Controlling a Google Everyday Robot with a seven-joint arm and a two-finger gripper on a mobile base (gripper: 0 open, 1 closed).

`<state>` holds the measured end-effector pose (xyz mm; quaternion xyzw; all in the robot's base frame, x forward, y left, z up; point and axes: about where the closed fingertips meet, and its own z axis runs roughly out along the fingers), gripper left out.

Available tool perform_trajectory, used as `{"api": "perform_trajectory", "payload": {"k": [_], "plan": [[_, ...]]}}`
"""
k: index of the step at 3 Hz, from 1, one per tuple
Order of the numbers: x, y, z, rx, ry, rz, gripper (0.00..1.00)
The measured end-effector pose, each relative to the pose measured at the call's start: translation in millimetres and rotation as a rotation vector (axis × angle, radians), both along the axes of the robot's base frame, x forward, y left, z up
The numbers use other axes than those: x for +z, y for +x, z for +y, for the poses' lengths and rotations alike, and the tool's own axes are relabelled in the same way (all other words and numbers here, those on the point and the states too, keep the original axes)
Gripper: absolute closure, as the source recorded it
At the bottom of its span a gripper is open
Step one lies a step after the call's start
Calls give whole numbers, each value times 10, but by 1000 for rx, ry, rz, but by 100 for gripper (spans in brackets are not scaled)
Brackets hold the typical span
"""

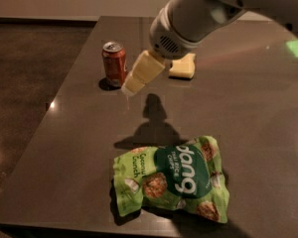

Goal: Pick coke can

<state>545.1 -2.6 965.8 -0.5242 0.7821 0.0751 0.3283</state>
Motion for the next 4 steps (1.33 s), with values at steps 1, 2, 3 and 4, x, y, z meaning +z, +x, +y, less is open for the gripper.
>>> {"api": "perform_trajectory", "payload": {"k": [1, 2, 3, 4], "plan": [[-111, 326, 200, -81, 28, 14, 0], [-261, 635, 323, -157, 49, 63, 0], [-385, 829, 472, -198, 74, 99, 0], [-465, 963, 599, -230, 96, 111, 0]]}}
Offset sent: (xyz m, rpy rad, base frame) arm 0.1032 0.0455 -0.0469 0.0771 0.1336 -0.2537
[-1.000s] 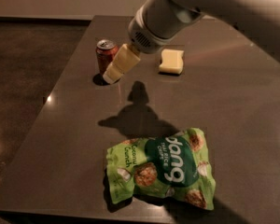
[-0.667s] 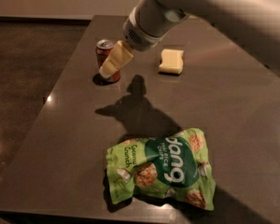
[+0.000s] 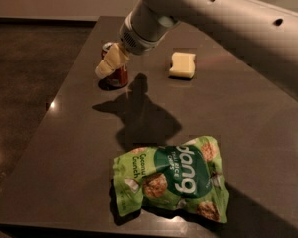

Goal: Pick coke can

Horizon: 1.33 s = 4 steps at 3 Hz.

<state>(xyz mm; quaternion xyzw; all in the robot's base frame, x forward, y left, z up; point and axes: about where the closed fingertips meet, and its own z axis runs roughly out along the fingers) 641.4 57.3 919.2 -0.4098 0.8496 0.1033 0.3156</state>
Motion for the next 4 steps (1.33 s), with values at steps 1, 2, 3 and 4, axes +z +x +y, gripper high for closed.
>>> {"api": "perform_trajectory", "payload": {"k": [1, 2, 3, 4], "plan": [[-67, 80, 89, -23, 21, -3, 0], [-87, 159, 183, -38, 45, -14, 0], [-126, 246, 250, -46, 55, -14, 0], [-152, 302, 255, -53, 60, -9, 16]]}}
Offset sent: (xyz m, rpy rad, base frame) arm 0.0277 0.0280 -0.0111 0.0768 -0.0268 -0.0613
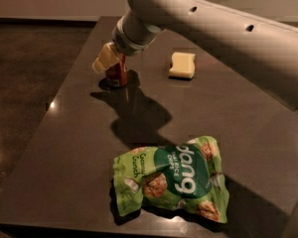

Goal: Pick coke can

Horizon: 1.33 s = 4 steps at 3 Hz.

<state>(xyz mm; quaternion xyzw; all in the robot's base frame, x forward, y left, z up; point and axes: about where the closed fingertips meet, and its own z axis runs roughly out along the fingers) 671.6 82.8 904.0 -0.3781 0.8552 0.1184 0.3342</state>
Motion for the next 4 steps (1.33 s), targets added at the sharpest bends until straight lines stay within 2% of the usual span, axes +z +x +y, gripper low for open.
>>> {"api": "perform_trajectory", "payload": {"k": [2, 3, 4], "plan": [[46, -9, -42, 17, 26, -5, 64], [289, -69, -123, 52, 67, -25, 88], [579, -109, -237, 105, 109, -30, 100]]}}
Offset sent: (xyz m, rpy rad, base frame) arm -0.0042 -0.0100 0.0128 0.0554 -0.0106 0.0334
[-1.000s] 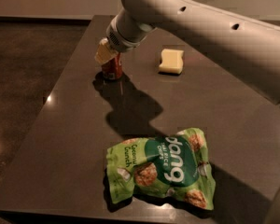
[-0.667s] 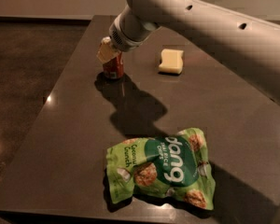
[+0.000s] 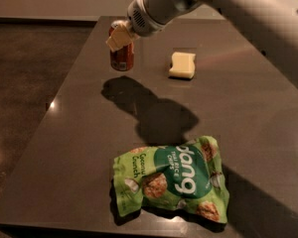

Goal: Pick coke can

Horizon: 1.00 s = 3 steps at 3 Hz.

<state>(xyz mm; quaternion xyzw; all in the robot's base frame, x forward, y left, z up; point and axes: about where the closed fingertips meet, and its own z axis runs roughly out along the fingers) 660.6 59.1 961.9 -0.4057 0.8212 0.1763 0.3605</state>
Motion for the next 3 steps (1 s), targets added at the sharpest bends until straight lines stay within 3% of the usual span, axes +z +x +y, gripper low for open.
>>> {"api": "perform_trajectory", "payload": {"k": [2, 3], "plan": [[652, -161, -67, 163, 19, -26, 100], [652, -161, -66, 163, 19, -26, 100]]}}
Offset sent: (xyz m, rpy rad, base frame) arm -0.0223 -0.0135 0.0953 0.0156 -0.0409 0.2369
